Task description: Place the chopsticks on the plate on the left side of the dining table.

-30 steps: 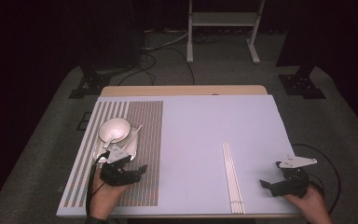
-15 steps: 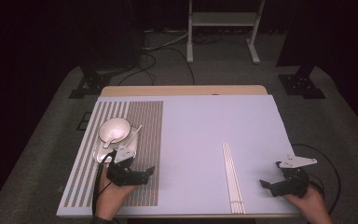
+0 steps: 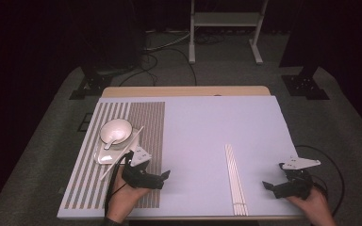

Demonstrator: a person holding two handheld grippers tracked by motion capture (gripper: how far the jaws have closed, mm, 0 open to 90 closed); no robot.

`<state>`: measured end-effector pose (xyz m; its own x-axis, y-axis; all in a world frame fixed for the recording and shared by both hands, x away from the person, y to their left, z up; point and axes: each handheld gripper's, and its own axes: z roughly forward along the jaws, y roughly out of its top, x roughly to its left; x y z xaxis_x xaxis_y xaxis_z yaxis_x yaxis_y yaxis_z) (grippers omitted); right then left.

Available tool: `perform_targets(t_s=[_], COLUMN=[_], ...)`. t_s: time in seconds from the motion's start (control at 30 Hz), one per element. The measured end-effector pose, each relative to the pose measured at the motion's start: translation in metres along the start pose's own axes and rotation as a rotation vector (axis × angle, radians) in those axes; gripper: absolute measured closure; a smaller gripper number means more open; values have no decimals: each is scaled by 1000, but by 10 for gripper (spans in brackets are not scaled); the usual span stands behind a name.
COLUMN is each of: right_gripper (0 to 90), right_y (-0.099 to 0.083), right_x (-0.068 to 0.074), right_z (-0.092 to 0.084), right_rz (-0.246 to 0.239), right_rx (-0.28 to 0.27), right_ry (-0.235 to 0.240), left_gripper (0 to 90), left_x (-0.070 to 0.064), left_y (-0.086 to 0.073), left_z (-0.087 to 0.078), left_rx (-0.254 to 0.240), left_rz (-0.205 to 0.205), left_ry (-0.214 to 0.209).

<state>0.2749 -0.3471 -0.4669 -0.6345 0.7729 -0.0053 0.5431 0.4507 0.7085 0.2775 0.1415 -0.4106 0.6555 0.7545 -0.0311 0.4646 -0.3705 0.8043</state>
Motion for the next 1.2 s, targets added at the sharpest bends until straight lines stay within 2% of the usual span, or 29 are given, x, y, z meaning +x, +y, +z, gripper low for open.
perform_targets(t_s=[0.27, 0.7, 1.2], right_gripper=[0, 0, 0], right_y=[0, 0, 0], right_x=[0, 0, 0], right_z=[0, 0, 0], right_rz=[0, 0, 0], right_rx=[0, 0, 0], right_ry=[1, 0, 1], left_gripper=[0, 0, 0], left_x=[-14, -30, -59], left_y=[10, 23, 34], left_z=[11, 27, 54], left_rx=[4, 9, 28], left_rz=[36, 60, 101], left_ry=[-33, -83, -152])
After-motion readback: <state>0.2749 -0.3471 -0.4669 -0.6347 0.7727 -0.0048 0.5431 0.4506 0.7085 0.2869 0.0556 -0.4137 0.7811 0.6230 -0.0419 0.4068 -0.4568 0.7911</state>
